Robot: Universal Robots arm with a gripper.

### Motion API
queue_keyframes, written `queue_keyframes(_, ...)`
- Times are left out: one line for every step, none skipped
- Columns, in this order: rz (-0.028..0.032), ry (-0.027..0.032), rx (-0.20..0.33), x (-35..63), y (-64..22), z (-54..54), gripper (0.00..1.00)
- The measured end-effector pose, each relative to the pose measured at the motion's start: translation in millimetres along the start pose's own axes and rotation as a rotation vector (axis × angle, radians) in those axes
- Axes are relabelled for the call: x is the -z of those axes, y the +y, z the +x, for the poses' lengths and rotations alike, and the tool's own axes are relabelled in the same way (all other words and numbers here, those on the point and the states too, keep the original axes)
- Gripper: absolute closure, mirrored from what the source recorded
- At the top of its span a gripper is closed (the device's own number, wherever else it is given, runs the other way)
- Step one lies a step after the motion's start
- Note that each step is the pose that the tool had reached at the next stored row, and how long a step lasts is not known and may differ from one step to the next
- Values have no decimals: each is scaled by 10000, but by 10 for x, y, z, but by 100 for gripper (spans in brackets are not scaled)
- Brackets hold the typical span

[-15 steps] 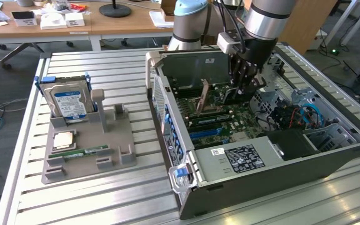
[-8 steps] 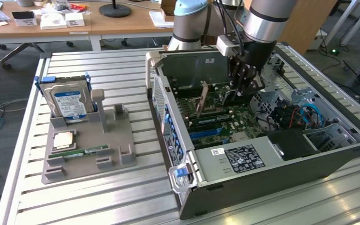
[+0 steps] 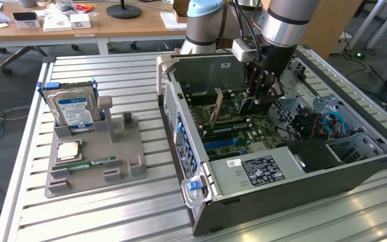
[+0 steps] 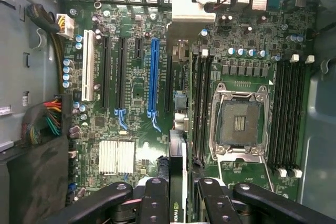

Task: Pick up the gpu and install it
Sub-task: 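Insert the gpu into the slot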

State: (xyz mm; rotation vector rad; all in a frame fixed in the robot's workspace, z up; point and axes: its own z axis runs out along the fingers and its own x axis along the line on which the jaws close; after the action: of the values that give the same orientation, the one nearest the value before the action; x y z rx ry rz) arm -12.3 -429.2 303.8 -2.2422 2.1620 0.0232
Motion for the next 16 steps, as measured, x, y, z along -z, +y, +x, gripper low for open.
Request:
queue_keyframes(0, 2, -30, -2, 4, 1, 74)
queue_keyframes(1, 2, -66, -5, 7, 2, 74)
queue_keyframes(3, 3, -104, -8, 9, 3, 74)
queue_keyframes(4, 6, -149, -12, 11, 3, 74)
queue_keyframes(5, 9, -196, -14, 13, 4, 74)
queue_keyframes(6, 13, -243, -16, 15, 4, 74)
queue_keyframes(7, 16, -285, -18, 16, 6, 74)
queue_keyframes(9, 15, -317, -19, 17, 10, 74)
queue_keyframes(9, 15, -336, -19, 17, 17, 74)
queue_keyframes(9, 16, -352, -19, 17, 25, 74)
queue_keyframes(10, 16, -369, -18, 18, 34, 74)
queue_keyframes(11, 16, -391, -18, 19, 41, 74)
queue_keyframes(12, 16, -420, -19, 20, 46, 74)
queue_keyframes(12, 17, -456, -19, 22, 51, 74)
queue_keyframes(13, 17, -493, -19, 22, 54, 74)
queue_keyframes(15, 17, -530, -19, 23, 57, 74)
